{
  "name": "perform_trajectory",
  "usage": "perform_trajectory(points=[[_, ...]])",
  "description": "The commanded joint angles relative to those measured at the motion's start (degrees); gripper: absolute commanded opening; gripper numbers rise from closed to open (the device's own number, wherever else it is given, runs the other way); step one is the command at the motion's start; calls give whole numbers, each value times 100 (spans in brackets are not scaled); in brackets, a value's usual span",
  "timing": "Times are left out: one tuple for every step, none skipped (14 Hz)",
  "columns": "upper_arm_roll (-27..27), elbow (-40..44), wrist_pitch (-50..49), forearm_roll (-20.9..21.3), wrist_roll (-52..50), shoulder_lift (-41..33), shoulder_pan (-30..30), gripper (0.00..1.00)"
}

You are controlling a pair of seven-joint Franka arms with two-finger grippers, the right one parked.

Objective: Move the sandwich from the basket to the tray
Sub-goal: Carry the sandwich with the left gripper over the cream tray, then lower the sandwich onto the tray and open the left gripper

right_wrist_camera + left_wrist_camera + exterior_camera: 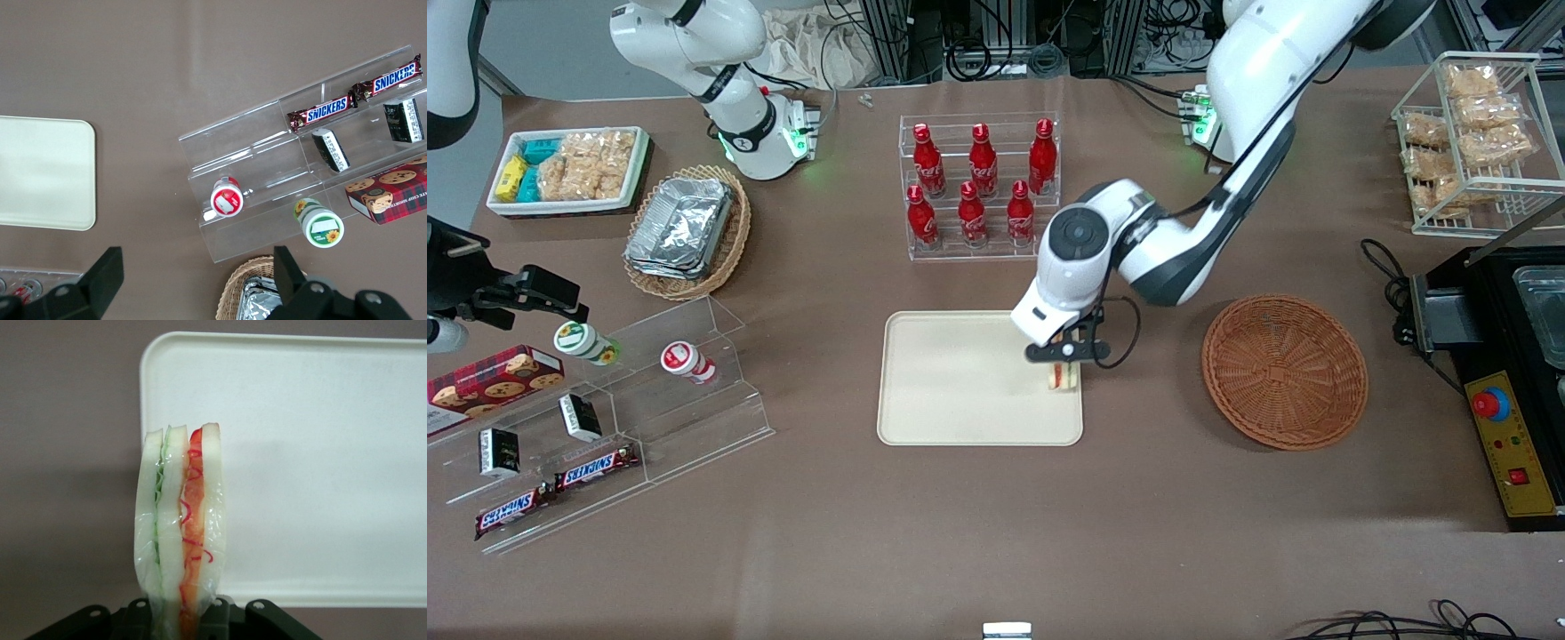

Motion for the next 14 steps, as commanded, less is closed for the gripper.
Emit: perform_trajectory(points=[[50, 323, 296, 392, -170, 450, -119, 24], [59, 314, 297, 401, -179, 450, -119, 69], [59, 314, 297, 410, -205, 450, -119, 100], [59, 314, 289, 410, -205, 442, -119, 100], [59, 314, 263, 410, -214, 407, -119, 100], [59, 288, 132, 410, -214, 302, -110, 100], [59, 305, -44, 393, -214, 118, -92, 100], [50, 331, -176, 332, -231, -93, 30, 100], [41, 349, -316, 279, -206, -330, 170, 100], [24, 393, -570, 182, -153, -515, 311, 100], [15, 515, -895, 25, -83, -725, 390, 100], [15, 638, -1246, -159, 66, -902, 478, 100], [15, 752, -1615, -414, 441, -1112, 644, 100], [15, 849, -2001, -782, 915, -1323, 837, 100]])
